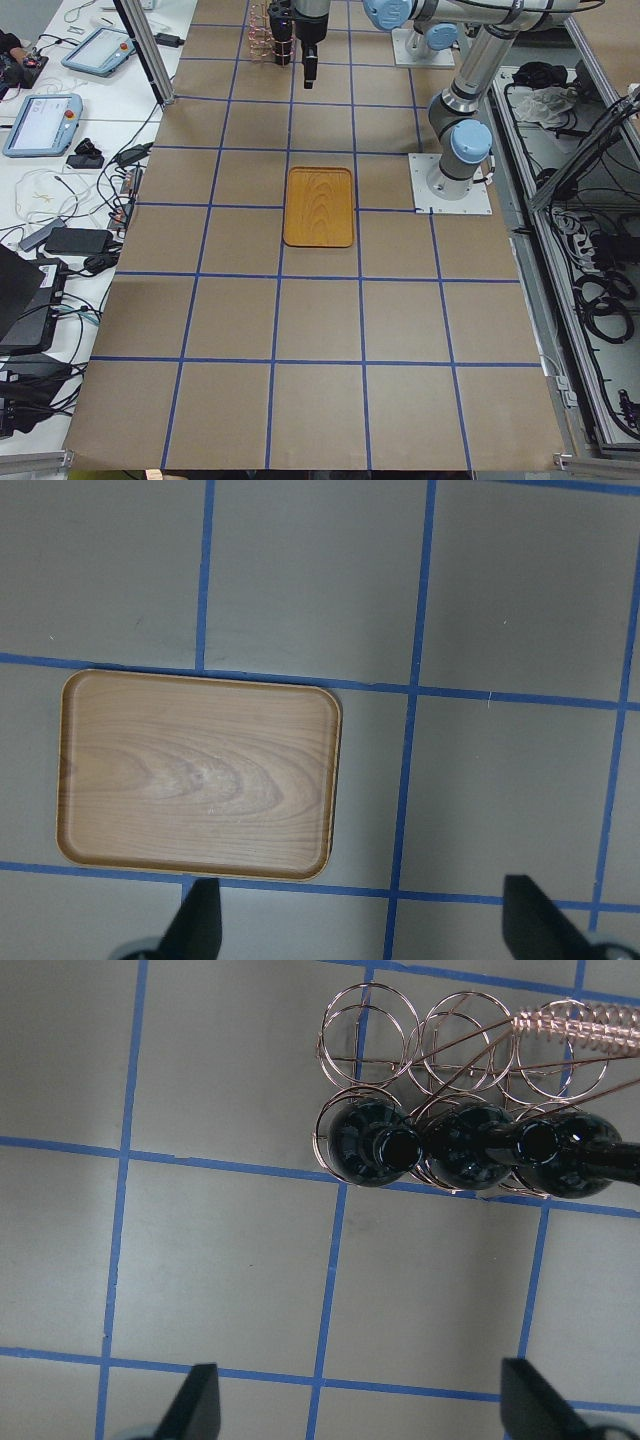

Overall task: Take wine from basket and place on tray
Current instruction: 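Lower the right gripper over the middle dark wine bottle in the rack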

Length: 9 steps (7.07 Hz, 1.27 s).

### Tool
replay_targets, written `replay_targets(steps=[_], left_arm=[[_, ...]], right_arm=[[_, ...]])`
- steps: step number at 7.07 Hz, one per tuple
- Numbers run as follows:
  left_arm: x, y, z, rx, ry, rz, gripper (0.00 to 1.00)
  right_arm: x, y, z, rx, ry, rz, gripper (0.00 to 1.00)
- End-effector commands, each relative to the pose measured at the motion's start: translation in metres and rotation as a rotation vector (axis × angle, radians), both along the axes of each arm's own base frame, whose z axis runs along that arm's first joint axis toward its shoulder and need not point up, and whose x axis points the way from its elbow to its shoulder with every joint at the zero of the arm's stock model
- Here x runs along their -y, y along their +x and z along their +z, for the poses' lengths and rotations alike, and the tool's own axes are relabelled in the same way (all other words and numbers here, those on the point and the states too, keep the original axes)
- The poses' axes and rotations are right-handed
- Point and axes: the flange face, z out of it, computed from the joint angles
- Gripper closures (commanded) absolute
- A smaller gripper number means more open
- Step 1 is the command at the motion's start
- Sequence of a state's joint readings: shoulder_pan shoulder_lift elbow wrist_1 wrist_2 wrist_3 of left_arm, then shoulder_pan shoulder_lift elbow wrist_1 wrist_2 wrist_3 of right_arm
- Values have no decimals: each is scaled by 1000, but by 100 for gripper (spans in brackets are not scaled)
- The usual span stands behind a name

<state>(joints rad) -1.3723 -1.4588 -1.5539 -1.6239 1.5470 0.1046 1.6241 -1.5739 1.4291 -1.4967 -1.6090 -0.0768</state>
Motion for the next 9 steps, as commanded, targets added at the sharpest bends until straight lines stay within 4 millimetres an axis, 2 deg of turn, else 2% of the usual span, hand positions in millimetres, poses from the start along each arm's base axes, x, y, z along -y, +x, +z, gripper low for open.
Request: replay_targets(steps=[1,2,4,6,9], left_arm=[[2,0,-2,-1,3,0,0],[1,0,-1,-1,2,0,0],[1,0,-1,-1,2,0,0],[1,1,-1,1,1,1,0],[0,1,1,3,-2,1,0]], right_arm=[[0,0,-3,0,5,0,0],[6,-5,-4,11,-1,-32,1],[55,-59,-45,11,69,-109,1],[80,-74,-69,-11,43,-66,1],[108,-91,-107,-37,78,-66,1]])
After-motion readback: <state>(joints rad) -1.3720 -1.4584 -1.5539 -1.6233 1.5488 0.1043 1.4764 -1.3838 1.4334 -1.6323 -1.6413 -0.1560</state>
